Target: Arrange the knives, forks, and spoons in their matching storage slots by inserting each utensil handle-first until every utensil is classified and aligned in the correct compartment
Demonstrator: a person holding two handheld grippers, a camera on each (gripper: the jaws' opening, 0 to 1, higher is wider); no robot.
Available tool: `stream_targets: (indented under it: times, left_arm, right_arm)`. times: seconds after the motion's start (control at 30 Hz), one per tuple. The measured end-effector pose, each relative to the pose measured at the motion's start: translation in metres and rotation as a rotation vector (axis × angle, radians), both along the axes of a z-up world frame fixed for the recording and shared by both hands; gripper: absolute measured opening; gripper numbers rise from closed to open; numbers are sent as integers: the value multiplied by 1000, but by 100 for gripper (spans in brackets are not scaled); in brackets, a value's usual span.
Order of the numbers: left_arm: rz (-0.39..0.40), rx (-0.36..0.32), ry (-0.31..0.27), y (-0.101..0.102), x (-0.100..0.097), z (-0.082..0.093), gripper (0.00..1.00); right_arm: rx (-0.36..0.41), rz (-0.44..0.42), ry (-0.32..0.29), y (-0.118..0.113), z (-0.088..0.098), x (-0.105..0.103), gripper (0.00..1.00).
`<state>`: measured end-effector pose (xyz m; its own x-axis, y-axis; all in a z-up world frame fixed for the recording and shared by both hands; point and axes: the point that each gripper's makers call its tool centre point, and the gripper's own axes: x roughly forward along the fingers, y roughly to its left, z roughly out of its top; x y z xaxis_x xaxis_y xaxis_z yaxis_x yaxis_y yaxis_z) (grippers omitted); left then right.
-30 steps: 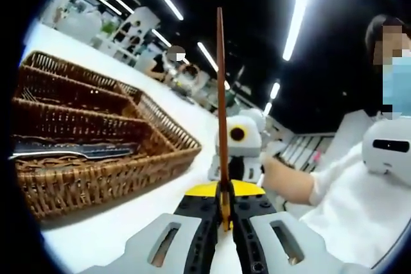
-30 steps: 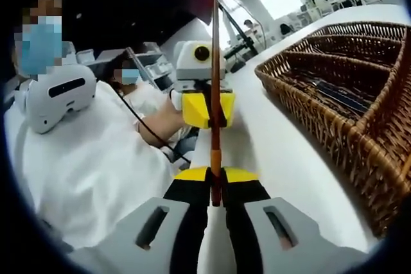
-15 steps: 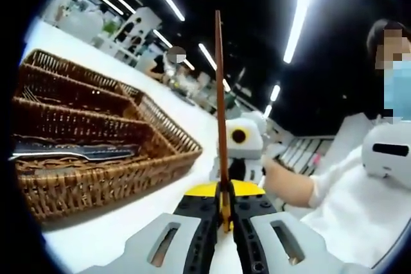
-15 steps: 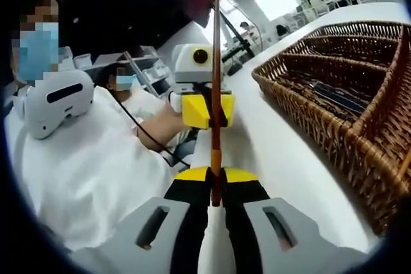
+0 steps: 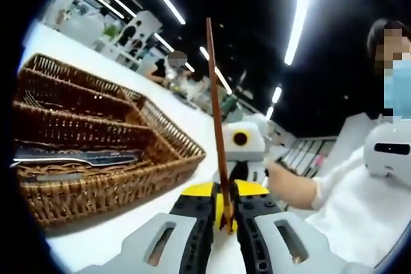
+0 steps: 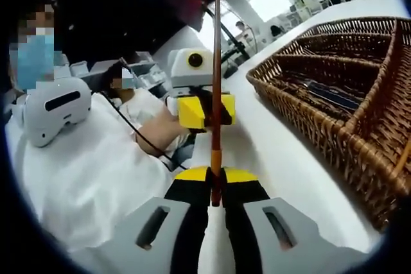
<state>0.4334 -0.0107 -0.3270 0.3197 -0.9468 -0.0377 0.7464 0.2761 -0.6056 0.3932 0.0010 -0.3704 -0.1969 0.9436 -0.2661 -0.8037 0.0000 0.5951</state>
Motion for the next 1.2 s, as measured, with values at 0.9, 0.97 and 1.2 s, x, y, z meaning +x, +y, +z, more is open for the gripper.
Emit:
stream_targets:
  times: [0.9,0.97,1.2]
  left_arm:
    - [47,68,-116,2,4,0,23]
    - [50,71,-128,2,4,1,23]
    - [53,102,-173,1,4,2,26]
  right_arm:
    - [-68,-107,91,-9,2,12,6]
    - [-82,-123,88,-11,2,15,6]
    - [-165,-190,116,-20,1,27,5]
